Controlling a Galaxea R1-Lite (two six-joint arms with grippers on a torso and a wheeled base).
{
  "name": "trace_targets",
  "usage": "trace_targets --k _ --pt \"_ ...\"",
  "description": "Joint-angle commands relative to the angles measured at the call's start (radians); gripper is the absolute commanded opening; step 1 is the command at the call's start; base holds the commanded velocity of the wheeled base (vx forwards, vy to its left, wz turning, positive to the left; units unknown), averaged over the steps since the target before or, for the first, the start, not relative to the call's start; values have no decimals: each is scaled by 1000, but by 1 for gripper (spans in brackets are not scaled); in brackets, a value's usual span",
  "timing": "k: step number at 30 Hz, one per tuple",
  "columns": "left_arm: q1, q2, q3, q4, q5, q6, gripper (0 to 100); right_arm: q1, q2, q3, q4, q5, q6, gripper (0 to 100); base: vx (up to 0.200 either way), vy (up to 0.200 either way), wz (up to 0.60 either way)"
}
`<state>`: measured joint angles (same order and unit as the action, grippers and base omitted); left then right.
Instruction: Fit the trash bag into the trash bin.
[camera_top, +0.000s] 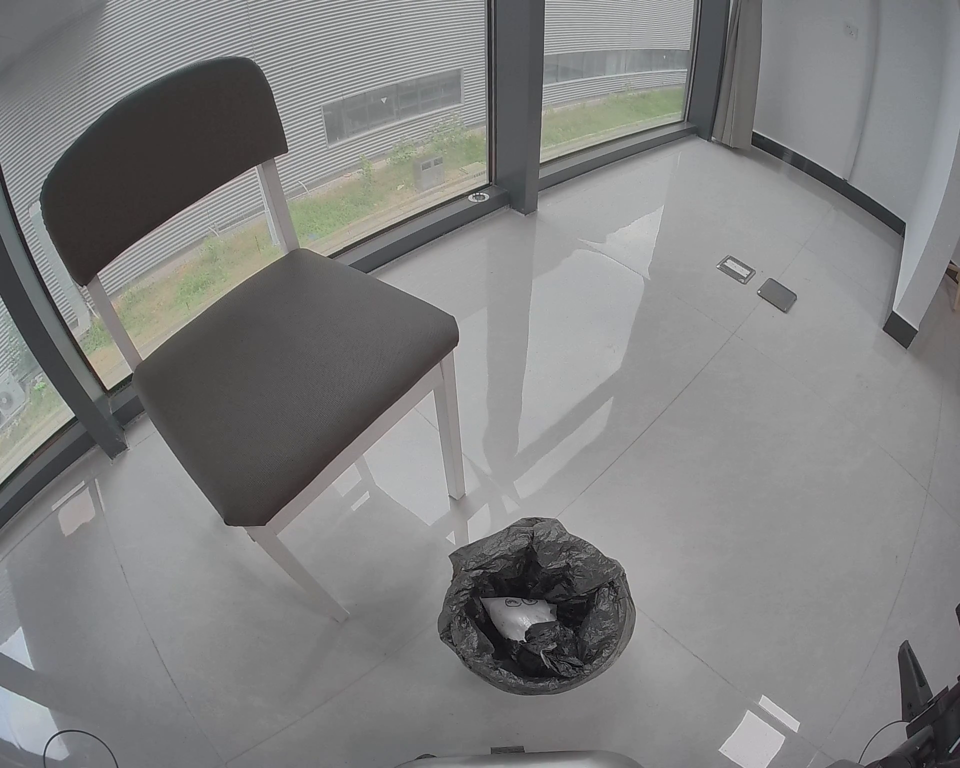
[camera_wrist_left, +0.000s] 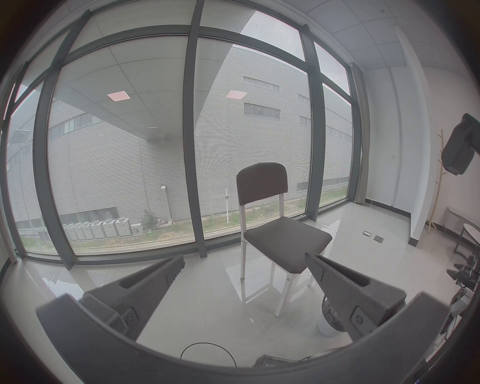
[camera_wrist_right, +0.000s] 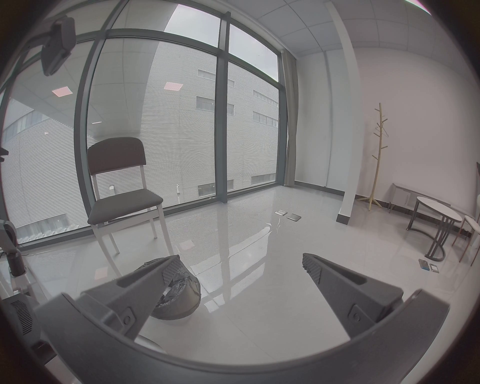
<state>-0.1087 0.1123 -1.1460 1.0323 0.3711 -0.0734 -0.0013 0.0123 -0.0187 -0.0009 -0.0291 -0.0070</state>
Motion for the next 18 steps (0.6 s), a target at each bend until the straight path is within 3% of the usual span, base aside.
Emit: trace_targets --k 1,4,12,18 --pt "-16 -11 52 -6 2 -25 100 0 -11 19 -1 0 5 100 0 0 0" --pt "-12 -14 100 0 3 -85 100 0 -9 19 -1 0 4 100 0 0 0" --pt "3 -14 137 8 8 -118 100 0 -11 19 -1 0 4 100 0 0 0" --pt "3 -16 89 126 123 -186 100 0 -11 19 -1 0 4 100 0 0 0"
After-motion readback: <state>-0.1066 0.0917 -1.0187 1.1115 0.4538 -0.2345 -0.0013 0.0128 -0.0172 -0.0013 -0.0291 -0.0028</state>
